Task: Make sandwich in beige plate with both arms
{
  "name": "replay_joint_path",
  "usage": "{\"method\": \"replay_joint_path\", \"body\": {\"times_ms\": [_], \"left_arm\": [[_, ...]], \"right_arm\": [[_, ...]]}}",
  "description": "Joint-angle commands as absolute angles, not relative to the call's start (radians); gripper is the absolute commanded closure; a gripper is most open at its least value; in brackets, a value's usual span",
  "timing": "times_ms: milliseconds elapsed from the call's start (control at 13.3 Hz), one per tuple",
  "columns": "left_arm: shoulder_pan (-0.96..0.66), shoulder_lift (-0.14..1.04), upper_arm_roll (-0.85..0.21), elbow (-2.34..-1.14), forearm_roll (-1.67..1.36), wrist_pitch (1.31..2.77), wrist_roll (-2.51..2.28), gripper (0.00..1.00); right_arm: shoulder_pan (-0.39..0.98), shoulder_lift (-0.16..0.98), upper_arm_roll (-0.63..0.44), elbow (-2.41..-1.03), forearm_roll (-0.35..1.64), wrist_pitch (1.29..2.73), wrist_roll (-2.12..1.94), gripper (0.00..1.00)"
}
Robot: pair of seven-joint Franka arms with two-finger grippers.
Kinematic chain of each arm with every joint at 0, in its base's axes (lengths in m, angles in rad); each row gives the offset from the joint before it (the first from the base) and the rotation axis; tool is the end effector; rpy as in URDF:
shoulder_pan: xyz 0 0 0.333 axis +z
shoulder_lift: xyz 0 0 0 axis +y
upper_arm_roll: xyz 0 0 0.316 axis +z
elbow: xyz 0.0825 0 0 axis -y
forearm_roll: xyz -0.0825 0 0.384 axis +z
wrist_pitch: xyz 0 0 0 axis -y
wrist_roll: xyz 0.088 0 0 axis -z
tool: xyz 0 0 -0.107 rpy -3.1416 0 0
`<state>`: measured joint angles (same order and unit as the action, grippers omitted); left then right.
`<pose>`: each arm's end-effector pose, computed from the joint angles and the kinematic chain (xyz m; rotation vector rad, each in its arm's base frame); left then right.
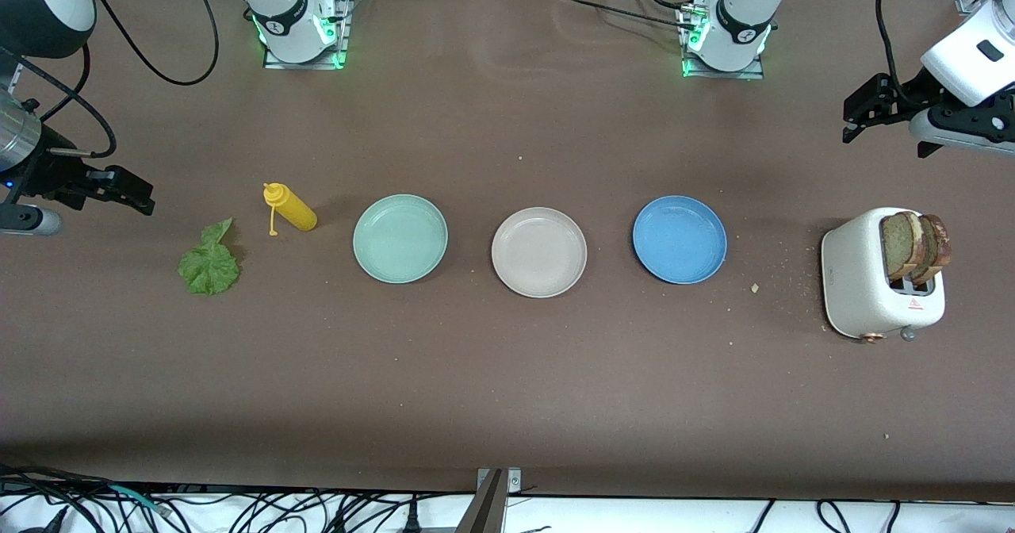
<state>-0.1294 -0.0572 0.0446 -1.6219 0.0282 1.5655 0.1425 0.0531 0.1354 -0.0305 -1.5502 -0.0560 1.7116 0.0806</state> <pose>0.5343 -0.0417 0.6311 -3.0959 0.3532 0.0000 0.6060 0.0096 0.5685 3.0820 -0.0779 0.0449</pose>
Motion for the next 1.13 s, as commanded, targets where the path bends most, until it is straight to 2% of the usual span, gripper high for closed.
{"method": "replay_joint_path", "body": {"times_ms": [0,1052], "left_arm": [[-0.098,-0.038,0.025,-1.588,-0.003,1.542,0.149,0.0],[-0.081,-0.021,0.028,-1.591,0.002,1.539,0.117,0.0]], "right_arm": [[0.054,0.13,-0.029,-1.551,-0.048,1.715,0.095,0.0],[0.054,0.129,-0.029,-1.558,-0.048,1.717,0.095,0.0]]}}
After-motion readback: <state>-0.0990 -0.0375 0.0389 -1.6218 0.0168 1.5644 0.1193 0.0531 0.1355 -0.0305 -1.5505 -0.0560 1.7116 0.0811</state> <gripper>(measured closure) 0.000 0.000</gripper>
